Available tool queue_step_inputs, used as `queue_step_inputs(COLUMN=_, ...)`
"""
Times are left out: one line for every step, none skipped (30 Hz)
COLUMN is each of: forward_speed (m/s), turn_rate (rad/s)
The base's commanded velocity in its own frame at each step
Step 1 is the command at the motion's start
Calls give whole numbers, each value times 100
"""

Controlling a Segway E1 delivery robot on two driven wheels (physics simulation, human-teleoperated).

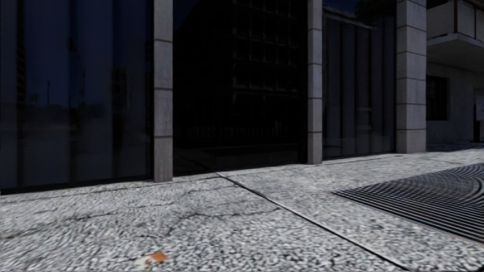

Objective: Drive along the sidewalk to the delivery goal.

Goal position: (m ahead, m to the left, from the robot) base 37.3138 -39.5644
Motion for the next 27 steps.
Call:
queue_step_inputs(forward_speed=152, turn_rate=-68)
queue_step_inputs(forward_speed=153, turn_rate=-68)
queue_step_inputs(forward_speed=155, turn_rate=-68)
queue_step_inputs(forward_speed=155, turn_rate=-68)
queue_step_inputs(forward_speed=156, turn_rate=-68)
queue_step_inputs(forward_speed=157, turn_rate=-68)
queue_step_inputs(forward_speed=157, turn_rate=-68)
queue_step_inputs(forward_speed=157, turn_rate=-68)
queue_step_inputs(forward_speed=157, turn_rate=-68)
queue_step_inputs(forward_speed=157, turn_rate=-68)
queue_step_inputs(forward_speed=158, turn_rate=-68)
queue_step_inputs(forward_speed=159, turn_rate=-68)
queue_step_inputs(forward_speed=160, turn_rate=-68)
queue_step_inputs(forward_speed=162, turn_rate=-68)
queue_step_inputs(forward_speed=162, turn_rate=-68)
queue_step_inputs(forward_speed=162, turn_rate=-68)
queue_step_inputs(forward_speed=163, turn_rate=-68)
queue_step_inputs(forward_speed=163, turn_rate=-68)
queue_step_inputs(forward_speed=163, turn_rate=-68)
queue_step_inputs(forward_speed=163, turn_rate=-68)
queue_step_inputs(forward_speed=163, turn_rate=-68)
queue_step_inputs(forward_speed=163, turn_rate=-68)
queue_step_inputs(forward_speed=164, turn_rate=-68)
queue_step_inputs(forward_speed=164, turn_rate=-68)
queue_step_inputs(forward_speed=164, turn_rate=-68)
queue_step_inputs(forward_speed=164, turn_rate=-68)
queue_step_inputs(forward_speed=165, turn_rate=-68)
